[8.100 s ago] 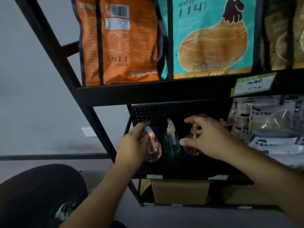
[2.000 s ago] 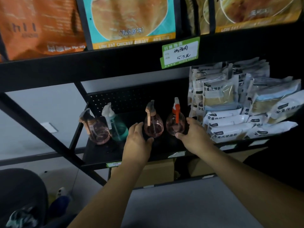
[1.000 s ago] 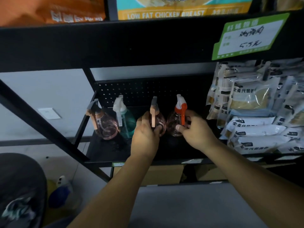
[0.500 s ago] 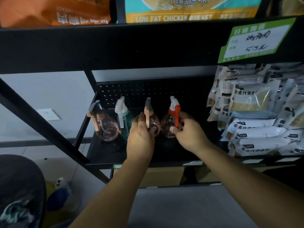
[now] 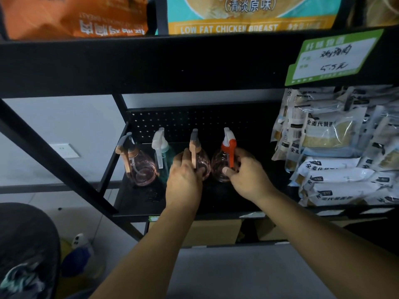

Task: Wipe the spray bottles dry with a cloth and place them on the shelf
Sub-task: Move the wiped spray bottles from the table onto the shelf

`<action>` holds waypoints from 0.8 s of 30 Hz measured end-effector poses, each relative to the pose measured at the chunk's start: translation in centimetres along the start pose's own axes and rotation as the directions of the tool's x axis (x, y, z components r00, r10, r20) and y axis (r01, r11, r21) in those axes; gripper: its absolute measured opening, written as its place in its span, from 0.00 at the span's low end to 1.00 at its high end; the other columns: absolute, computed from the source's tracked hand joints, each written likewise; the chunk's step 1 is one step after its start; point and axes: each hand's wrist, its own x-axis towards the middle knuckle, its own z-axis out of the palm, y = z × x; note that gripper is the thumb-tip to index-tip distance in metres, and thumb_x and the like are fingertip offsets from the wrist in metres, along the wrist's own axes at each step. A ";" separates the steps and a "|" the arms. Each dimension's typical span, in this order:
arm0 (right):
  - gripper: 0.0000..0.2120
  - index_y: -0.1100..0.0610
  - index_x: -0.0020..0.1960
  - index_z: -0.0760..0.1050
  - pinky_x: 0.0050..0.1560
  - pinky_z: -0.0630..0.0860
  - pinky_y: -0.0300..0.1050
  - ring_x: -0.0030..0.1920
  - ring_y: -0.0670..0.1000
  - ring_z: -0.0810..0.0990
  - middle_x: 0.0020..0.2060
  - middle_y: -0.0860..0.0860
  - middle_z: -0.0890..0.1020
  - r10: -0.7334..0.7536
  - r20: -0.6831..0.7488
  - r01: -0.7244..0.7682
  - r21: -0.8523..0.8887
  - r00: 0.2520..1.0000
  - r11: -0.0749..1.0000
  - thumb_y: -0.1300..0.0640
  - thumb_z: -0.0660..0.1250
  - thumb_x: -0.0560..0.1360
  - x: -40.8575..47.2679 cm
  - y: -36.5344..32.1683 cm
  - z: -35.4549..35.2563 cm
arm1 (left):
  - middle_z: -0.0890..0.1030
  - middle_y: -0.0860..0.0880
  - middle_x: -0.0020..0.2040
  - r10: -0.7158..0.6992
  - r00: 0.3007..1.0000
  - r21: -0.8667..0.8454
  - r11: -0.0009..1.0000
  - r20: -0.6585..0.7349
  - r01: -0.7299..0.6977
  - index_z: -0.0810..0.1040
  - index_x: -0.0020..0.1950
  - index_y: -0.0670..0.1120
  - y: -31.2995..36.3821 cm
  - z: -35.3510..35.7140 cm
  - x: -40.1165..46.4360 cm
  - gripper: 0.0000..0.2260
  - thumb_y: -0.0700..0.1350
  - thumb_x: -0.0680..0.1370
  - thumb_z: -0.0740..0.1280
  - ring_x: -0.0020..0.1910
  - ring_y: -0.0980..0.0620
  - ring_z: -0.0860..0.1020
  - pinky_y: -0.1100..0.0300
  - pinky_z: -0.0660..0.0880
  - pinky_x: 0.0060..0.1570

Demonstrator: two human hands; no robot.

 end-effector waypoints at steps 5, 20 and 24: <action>0.27 0.46 0.75 0.69 0.57 0.70 0.38 0.64 0.51 0.79 0.65 0.50 0.78 0.003 0.009 -0.003 -0.014 1.000 1.000 0.55 0.72 0.78 -0.1 -0.3 -0.2 | 0.72 0.42 0.75 0.004 1.000 -0.014 1.000 -0.007 -0.004 0.67 0.82 0.42 0.1 -0.1 0.0 0.29 0.45 0.83 0.71 0.71 0.43 0.75 0.52 0.74 0.69; 0.26 0.47 0.74 0.69 0.55 0.71 0.39 0.62 0.51 0.79 0.63 0.50 0.77 0.017 0.003 -0.017 -0.011 1.000 1.000 0.55 0.72 0.79 -0.4 -0.8 -0.1 | 0.75 0.41 0.69 -0.033 0.999 0.016 0.999 -0.007 0.033 0.73 0.75 0.40 0.6 -0.2 -0.1 0.23 0.46 0.82 0.72 0.65 0.43 0.77 0.51 0.77 0.65; 0.26 0.48 0.74 0.69 0.55 0.71 0.39 0.63 0.51 0.79 0.64 0.50 0.77 0.021 0.009 -0.021 -0.019 1.000 1.000 0.55 0.72 0.79 -0.4 -1.0 -0.2 | 0.75 0.41 0.69 -0.033 0.999 0.014 0.999 -0.001 0.033 0.74 0.74 0.40 0.4 -0.2 -0.1 0.22 0.46 0.82 0.73 0.64 0.43 0.78 0.51 0.77 0.65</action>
